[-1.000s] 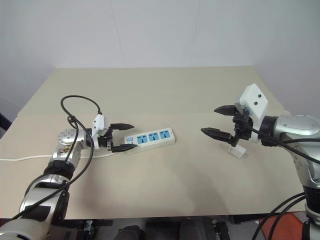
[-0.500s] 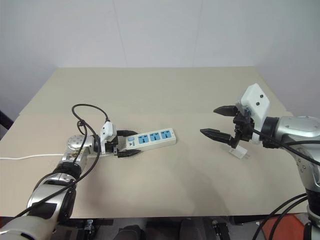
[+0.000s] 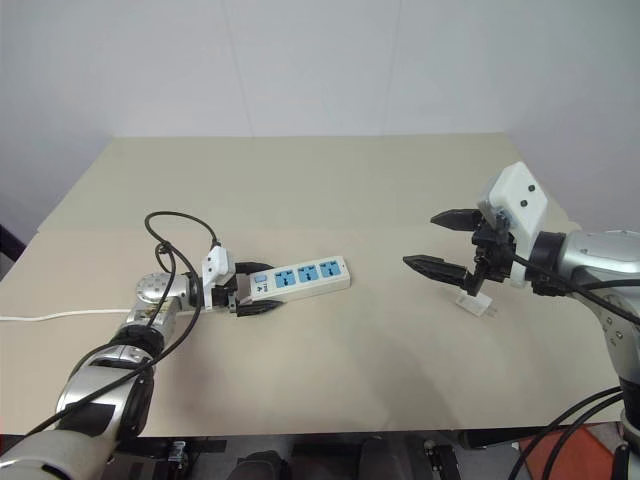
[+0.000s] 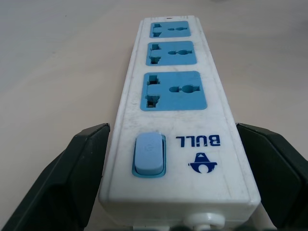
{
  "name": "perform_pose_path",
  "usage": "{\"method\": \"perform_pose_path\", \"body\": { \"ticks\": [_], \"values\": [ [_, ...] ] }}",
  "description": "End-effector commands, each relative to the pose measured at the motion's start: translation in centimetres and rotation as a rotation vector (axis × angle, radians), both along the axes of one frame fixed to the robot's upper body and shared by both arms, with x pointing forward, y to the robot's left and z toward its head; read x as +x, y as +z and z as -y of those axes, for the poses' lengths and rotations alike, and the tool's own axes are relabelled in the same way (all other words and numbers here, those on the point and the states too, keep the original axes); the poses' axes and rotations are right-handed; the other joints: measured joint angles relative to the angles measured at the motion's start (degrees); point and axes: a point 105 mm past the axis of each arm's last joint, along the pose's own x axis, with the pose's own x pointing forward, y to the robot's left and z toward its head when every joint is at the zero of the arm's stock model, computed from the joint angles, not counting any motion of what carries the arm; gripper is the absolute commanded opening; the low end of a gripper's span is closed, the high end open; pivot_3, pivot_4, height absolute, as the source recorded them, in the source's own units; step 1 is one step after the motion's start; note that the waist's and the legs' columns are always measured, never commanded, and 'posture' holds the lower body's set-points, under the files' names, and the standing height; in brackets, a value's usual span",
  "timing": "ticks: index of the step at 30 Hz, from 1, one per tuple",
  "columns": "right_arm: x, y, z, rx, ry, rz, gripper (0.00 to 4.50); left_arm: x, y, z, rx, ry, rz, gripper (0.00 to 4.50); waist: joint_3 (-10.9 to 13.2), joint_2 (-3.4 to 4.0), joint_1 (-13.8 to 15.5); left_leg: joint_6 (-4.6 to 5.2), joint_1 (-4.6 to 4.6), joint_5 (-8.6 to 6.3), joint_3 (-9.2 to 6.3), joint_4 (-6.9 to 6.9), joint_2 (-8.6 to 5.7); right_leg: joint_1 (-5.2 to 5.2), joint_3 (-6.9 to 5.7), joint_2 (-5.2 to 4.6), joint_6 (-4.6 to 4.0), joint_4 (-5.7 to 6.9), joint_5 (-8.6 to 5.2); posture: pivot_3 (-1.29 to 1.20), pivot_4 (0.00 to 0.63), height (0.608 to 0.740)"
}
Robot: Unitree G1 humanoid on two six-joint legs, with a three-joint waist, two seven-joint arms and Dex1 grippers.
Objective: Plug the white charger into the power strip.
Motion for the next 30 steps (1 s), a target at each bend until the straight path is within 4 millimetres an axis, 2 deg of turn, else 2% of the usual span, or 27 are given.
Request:
{"method": "perform_pose_path", "body": {
  "ticks": [1, 3, 7, 12, 21, 27, 30],
  "values": [
    [-0.5, 1.4, 0.1, -0.006, -0.007, 0.056, 4.5, -0.6, -0.7, -0.8, 0.019, 0.001, -0.02, 3.85, -0.01, 0.01, -0.07, 0.0, 0.01, 0.0, 0.0, 0.0, 0.0, 0.0, 0.01, 0.0, 0.0, 0.0, 0.0, 0.0, 0.15, 0.74],
    [-0.4, 1.4, 0.1, -0.004, -0.006, 0.055, 4.5, -0.7, -0.7, -0.8, 0.013, -0.006, -0.026, 3.28, -0.02, 0.02, -0.05, 0.0, 0.02, 0.0, 0.0, 0.0, 0.0, 0.0, 0.01, 0.0, 0.0, -0.01, 0.0, 0.0, 0.15, 0.74],
    [-0.2, 1.5, 0.1, -0.001, -0.006, 0.056, 4.5, -0.7, -0.5, -0.5, 0.0, -0.015, -0.016, 3.3, -0.02, 0.02, -0.05, 0.0, 0.01, 0.0, 0.0, 0.0, 0.0, -0.01, 0.01, 0.0, 0.0, 0.0, 0.0, 0.0, 0.15, 0.74],
    [0.1, 1.5, 0.9, -0.012, -0.029, 0.052, 4.5, -1.2, 0.5, 0.9, -0.022, -0.103, 0.003, 3.3, -0.02, 0.02, 0.04, 0.0, -0.05, 0.0, 0.0, 0.0, 0.0, -0.02, 0.0, 0.0, 0.0, 0.01, 0.0, 0.0, 0.15, 0.74],
    [1.0, 1.0, 4.2, -0.085, -0.15, -0.039, 4.5, -3.2, 2.7, 5.3, 0.006, -0.245, 0.073, 3.3, -0.01, 0.02, 1.0, 0.0, -0.13, 0.0, 0.01, 0.0, -0.01, -0.05, -0.01, -0.03, 0.03, -0.06, 0.01, 0.0, 0.15, 0.74],
    [2.5, -0.9, 7.8, -0.186, -0.364, -0.219, 4.5, -5.1, 1.7, 7.3, 0.075, -0.308, 0.066, 3.3, -0.02, 0.03, 0.81, 0.0, -0.07, 0.0, 0.06, 0.0, 0.0, -0.04, 0.06, -0.03, 0.02, -0.09, 0.01, 0.0, 0.15, 0.74],
    [2.9, -2.0, 8.8, -0.268, -0.406, -0.283, 4.5, -5.1, 0.8, 7.5, 0.112, -0.282, 0.059, 3.3, -0.01, 0.03, 0.73, 0.0, -0.07, 0.0, 0.04, 0.0, 0.0, -0.07, 0.04, -0.02, 0.01, -0.12, 0.0, 0.0, 0.15, 0.74]
  ]
}}
